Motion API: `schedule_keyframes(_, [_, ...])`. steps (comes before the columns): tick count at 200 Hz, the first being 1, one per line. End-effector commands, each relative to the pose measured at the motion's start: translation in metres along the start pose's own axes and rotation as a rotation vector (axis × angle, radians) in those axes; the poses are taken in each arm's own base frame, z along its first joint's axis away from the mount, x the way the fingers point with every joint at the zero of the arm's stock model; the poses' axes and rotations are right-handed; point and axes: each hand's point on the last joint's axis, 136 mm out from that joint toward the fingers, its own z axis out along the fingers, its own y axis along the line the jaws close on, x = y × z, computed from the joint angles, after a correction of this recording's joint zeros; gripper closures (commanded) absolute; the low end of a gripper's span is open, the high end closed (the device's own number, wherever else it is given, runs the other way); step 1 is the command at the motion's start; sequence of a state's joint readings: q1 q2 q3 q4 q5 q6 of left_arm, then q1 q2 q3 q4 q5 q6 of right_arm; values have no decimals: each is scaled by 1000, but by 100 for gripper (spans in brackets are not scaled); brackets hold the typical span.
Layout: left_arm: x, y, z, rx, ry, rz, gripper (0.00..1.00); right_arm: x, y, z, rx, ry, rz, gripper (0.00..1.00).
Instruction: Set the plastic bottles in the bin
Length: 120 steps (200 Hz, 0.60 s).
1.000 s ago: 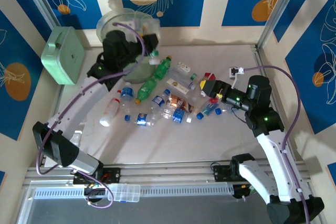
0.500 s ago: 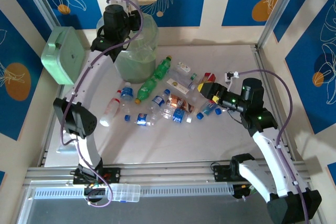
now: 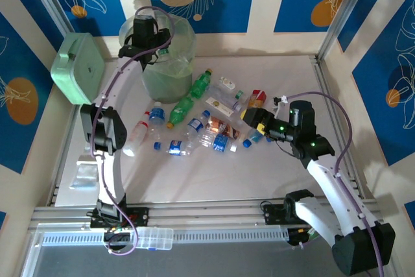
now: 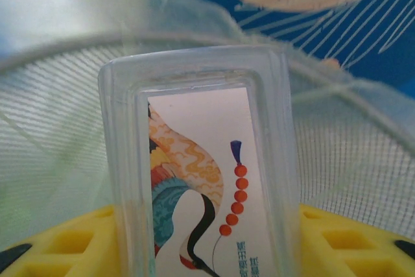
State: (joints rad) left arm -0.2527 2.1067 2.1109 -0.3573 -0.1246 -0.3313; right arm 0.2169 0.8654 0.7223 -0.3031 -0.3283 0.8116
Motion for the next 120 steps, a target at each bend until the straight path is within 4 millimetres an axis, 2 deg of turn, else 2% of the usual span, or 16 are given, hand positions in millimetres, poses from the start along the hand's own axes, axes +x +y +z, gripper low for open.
schedule_keyframes(1, [7, -7, 6, 40, 36, -1, 98, 5, -10, 5, 36, 18, 13, 4])
schedule_keyframes(31, [26, -2, 19, 41, 98, 4, 87, 2, -13, 7, 70, 27, 10, 4])
schedule_keyframes(47, [36, -1, 24, 54, 134, -16, 75, -1, -12, 8, 82, 29, 5, 4])
schedule_keyframes(57, [40, -2, 25, 67, 152, -22, 64, -3, -10, 7, 78, 27, 1, 4])
schedule_keyframes(67, [42, -2, 25, 71, 163, -24, 59, -5, -7, 7, 73, 25, -7, 4])
schedule_keyframes(102, [29, -5, 16, 82, 138, -33, 34, -9, -3, 4, 84, 14, -32, 4])
schedule_keyframes(120, [17, -9, 8, 92, 113, -34, 31, -10, -3, 2, 89, 10, -42, 4])
